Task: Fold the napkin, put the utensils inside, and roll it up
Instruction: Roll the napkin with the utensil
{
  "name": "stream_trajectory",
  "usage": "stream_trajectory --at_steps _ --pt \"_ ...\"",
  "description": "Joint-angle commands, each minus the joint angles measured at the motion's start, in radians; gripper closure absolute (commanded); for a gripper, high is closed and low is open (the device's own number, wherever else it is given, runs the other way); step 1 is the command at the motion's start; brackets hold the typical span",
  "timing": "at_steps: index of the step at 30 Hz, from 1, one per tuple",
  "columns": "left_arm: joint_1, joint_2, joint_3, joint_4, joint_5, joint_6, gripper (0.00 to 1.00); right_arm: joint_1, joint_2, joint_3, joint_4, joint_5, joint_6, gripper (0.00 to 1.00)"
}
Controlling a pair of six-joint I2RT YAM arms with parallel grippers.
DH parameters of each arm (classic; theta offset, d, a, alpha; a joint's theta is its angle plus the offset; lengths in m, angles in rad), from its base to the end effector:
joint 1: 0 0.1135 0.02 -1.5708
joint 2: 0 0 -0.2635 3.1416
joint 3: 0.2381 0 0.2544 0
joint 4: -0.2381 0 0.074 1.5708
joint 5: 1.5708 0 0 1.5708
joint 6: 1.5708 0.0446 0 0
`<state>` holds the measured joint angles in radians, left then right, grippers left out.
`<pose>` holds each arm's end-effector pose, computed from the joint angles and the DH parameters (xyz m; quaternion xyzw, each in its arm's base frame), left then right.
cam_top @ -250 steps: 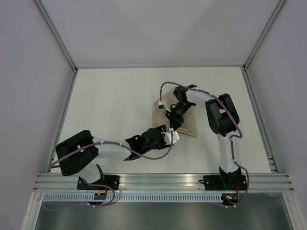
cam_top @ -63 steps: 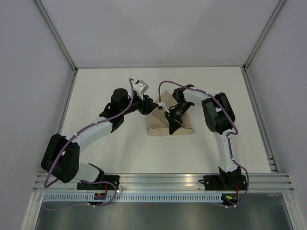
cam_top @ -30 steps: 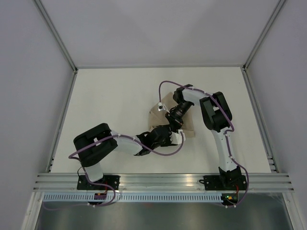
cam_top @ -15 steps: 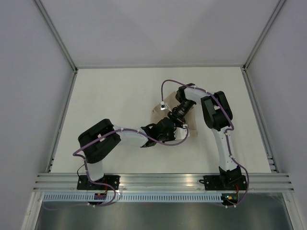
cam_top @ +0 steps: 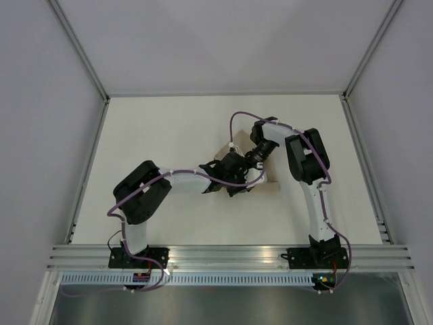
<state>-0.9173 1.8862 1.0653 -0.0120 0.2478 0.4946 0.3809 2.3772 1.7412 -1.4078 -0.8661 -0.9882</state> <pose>0.2303 -0.3187 0.1372 0.6344 0.6754 -0.1878 0.3257 0.3567 0.1794 0.1057 0.4818 -0.7458 -0.4529 0.0810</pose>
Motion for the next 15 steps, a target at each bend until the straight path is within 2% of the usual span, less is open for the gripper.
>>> stream_trajectory --at_steps 1,4,8,15 --pt "0.003 0.1 0.008 -0.157 0.18 -0.094 0.98 -0.016 -0.025 -0.017 0.122 0.076 -0.032 0.53" --pt "0.02 0.114 0.03 -0.183 0.232 -0.105 0.98 -0.045 -0.064 -0.017 0.121 0.049 -0.023 0.45" --pt "0.043 0.128 0.05 -0.204 0.303 -0.117 0.98 -0.076 -0.125 -0.035 0.15 0.018 0.011 0.42" --pt "0.101 0.174 0.088 -0.246 0.442 -0.145 0.98 -0.155 -0.268 -0.107 0.337 -0.01 0.146 0.39"
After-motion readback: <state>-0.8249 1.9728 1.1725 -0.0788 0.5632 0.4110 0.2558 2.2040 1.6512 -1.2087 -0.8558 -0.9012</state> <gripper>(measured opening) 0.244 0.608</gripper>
